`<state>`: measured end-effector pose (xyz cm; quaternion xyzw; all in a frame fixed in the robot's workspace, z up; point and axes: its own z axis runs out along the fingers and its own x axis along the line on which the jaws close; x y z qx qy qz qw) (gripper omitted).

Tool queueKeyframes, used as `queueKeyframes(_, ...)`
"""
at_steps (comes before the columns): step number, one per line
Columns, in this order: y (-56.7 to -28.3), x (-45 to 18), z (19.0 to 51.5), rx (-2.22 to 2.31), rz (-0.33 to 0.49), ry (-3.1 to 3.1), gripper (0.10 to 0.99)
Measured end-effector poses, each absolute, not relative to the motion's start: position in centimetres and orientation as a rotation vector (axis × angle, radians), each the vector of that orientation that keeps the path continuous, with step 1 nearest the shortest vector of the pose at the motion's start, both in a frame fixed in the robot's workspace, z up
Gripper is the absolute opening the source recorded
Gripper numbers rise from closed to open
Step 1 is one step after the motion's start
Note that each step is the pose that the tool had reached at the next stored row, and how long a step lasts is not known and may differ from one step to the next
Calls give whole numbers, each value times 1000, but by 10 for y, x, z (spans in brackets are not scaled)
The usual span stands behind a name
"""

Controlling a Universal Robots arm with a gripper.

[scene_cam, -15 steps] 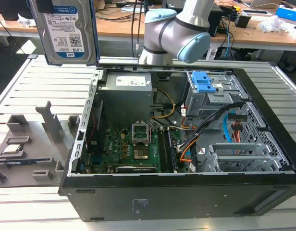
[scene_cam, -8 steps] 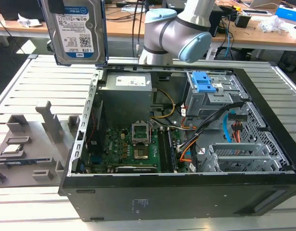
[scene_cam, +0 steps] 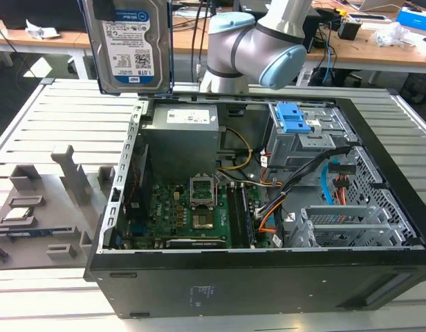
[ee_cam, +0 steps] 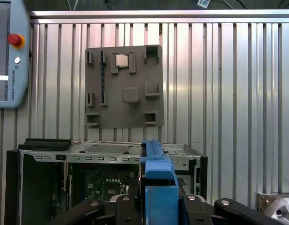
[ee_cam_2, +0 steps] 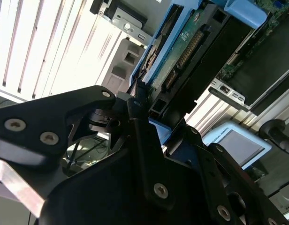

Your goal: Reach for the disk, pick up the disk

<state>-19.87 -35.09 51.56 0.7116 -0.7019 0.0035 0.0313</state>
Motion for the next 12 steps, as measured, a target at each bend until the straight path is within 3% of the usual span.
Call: queueKeyframes(12, -351, -147, 516, 2192, 10, -2162, 365)
